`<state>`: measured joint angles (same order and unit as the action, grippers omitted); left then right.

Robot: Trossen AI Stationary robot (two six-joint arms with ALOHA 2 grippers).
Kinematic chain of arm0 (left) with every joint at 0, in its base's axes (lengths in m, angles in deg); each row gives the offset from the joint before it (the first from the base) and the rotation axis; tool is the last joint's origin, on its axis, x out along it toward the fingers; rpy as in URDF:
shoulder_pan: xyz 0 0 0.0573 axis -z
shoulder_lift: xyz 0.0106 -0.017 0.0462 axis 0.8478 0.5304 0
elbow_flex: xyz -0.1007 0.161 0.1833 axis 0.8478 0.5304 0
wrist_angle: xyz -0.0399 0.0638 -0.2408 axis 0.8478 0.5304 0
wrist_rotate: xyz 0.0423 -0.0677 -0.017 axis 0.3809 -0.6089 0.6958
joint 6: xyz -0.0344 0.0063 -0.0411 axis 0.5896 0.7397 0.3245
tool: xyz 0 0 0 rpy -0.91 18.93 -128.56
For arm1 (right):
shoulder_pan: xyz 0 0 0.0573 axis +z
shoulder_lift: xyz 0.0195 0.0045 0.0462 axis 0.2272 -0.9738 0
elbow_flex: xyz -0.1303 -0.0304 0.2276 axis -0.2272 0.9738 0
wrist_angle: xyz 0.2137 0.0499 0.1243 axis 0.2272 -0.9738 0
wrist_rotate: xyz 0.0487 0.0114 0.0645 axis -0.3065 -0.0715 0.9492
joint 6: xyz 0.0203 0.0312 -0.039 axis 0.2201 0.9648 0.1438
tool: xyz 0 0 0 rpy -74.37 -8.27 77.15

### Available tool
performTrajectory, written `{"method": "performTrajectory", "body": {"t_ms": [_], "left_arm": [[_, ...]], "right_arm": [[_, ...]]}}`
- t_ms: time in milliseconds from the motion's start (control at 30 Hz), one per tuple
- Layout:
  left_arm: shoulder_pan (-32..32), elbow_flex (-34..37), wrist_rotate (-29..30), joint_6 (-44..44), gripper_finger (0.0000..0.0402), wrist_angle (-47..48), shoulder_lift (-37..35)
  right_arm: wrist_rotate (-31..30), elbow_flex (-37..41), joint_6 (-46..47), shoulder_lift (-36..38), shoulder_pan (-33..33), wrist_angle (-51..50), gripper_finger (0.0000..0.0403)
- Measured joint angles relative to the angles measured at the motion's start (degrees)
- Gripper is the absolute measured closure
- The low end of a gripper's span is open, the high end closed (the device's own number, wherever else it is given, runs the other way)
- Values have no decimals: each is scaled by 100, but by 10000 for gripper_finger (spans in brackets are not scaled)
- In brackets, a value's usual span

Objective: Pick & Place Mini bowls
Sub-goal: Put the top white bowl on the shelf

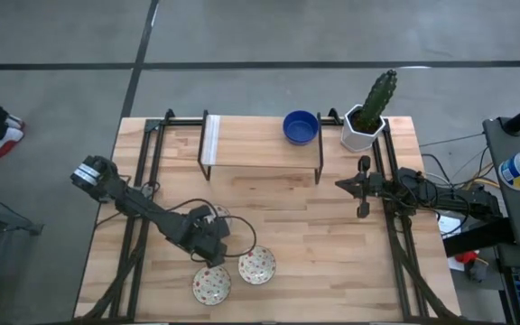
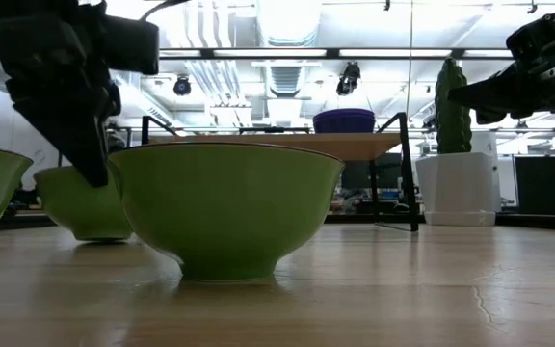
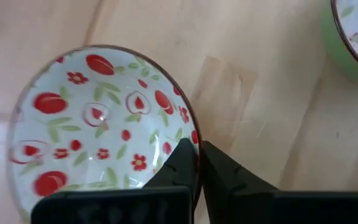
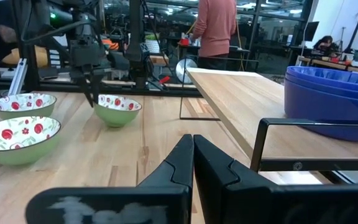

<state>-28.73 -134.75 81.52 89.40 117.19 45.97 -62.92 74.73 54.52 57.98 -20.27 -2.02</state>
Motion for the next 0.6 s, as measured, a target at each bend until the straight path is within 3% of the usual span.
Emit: {"method": "performTrajectory", "body": {"t_ms": [600], "left_arm": [[-72, -784, 393, -403, 397, 937, 11]], "right_arm": [[-1, 0, 26, 0, 0, 0, 394]]}}
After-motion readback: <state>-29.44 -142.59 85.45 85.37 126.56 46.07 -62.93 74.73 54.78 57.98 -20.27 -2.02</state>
